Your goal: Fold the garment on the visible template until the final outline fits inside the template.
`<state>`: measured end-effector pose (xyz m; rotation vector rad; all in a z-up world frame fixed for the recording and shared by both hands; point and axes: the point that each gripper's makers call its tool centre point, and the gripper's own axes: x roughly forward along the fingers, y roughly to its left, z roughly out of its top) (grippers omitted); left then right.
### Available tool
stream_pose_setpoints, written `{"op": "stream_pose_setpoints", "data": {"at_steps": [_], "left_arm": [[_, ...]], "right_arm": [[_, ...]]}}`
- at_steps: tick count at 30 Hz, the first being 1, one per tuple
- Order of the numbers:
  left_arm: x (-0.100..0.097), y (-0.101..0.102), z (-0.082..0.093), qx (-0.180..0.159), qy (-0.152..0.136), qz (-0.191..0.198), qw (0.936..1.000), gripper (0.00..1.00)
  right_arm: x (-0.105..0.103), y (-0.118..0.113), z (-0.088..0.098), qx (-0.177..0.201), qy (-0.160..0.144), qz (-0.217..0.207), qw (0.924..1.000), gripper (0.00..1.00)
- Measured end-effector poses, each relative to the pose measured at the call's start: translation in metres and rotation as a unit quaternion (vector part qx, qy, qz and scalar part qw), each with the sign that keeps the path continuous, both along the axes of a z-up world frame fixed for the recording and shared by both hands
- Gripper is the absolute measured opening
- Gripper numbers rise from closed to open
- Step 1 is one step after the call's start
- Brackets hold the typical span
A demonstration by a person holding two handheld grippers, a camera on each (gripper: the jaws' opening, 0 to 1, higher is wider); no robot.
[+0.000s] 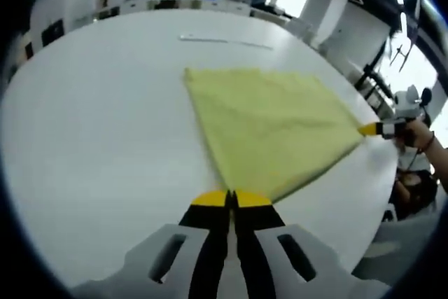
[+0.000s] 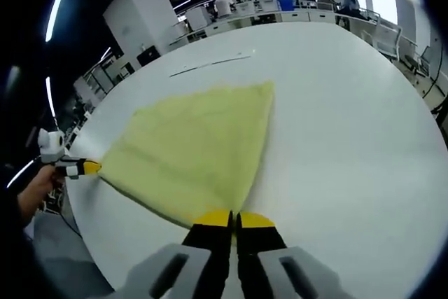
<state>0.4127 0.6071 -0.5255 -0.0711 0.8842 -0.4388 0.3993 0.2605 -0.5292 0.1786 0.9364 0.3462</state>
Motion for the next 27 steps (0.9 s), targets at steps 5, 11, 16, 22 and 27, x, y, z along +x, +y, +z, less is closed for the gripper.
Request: {"op": "stream_pose_setpoints", "data": {"at_steps": [5, 11, 16, 22, 27], "left_arm": [[-0.010, 0.007, 0.002, 0.004, 0.005, 0.002, 1.0000, 0.00], [-0.020, 0.015, 0.002, 0.003, 0.010, 0.009, 0.9999, 0.00], [-0.023, 0.017, 0.001, 0.002, 0.012, 0.013, 0.9998, 0.00], [-0.025, 0.017, -0.001, -0.010, 0.014, 0.025, 0.9995, 0.00], [-0.026, 0.015, -0.002, -0.013, 0.011, 0.027, 0.9995, 0.01]], "right_arm": [[-0.008, 0.003, -0.001, 0.007, 0.002, 0.006, 1.0000, 0.00], [-0.015, 0.009, -0.001, 0.011, 0.006, 0.007, 0.9999, 0.00], [-0.018, 0.011, -0.002, 0.008, 0.006, 0.010, 0.9999, 0.00], [-0.019, 0.013, -0.002, 0.007, 0.006, 0.007, 0.9999, 0.00], [-0.019, 0.014, -0.002, -0.004, -0.004, 0.012, 0.9999, 0.03]]}}
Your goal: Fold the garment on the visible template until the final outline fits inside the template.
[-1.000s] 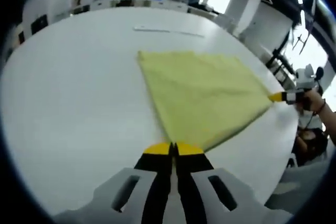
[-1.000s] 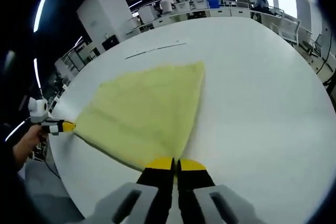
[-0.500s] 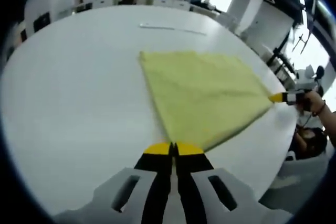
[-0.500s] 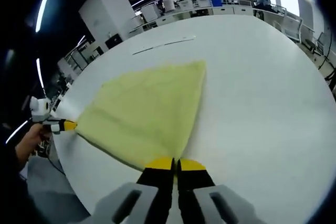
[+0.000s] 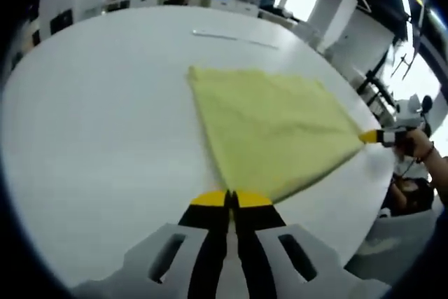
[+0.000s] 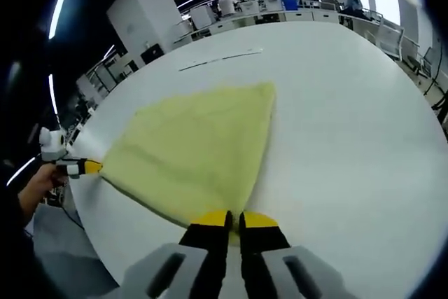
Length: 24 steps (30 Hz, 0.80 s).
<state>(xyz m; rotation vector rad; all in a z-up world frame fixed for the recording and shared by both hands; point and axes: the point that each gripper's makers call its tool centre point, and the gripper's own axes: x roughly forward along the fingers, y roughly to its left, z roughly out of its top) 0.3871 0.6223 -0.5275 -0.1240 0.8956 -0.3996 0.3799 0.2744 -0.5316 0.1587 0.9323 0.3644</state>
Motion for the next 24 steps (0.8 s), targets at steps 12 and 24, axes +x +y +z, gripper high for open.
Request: {"op": "stream_pose_setpoints", "data": {"at_steps": [12, 24], "left_arm": [[0.011, -0.008, 0.029, 0.005, -0.066, -0.024, 0.9975, 0.52], [0.005, -0.017, 0.062, 0.009, -0.112, -0.062, 0.9918, 0.83]], "right_arm": [[0.009, 0.011, 0.028, -0.030, -0.044, 0.024, 0.9983, 0.56], [0.006, 0.031, 0.074, -0.041, -0.090, 0.065, 0.9930, 0.85]]}}
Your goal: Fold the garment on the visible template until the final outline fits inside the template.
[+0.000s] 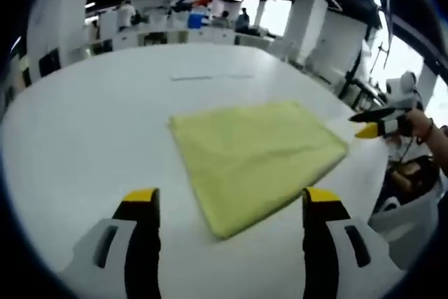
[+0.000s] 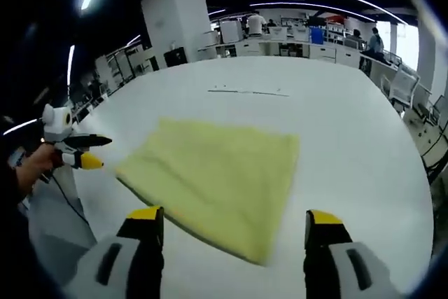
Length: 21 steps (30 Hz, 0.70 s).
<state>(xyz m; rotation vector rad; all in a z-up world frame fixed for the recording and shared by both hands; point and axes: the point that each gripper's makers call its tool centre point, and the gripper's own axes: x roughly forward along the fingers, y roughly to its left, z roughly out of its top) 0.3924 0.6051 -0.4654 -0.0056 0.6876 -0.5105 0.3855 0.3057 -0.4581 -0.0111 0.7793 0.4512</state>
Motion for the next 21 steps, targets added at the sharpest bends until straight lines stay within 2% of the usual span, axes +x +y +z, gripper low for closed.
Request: {"op": "stream_pose_setpoints", "data": {"at_steps": [11, 16, 21], "left_arm": [[-0.014, -0.005, 0.017, -0.018, -0.007, -0.010, 0.9998, 0.98], [-0.022, -0.007, 0.027, -0.025, -0.013, -0.015, 0.9995, 0.99], [-0.027, -0.007, 0.032, -0.031, -0.016, -0.017, 0.9992, 0.99]], "right_arm": [[-0.016, 0.009, 0.023, 0.002, -0.018, 0.019, 0.9997, 0.94], [-0.025, 0.010, 0.033, 0.002, -0.026, 0.023, 0.9994, 0.99], [-0.031, 0.010, 0.042, 0.003, -0.035, 0.023, 0.9991, 0.99]]}}
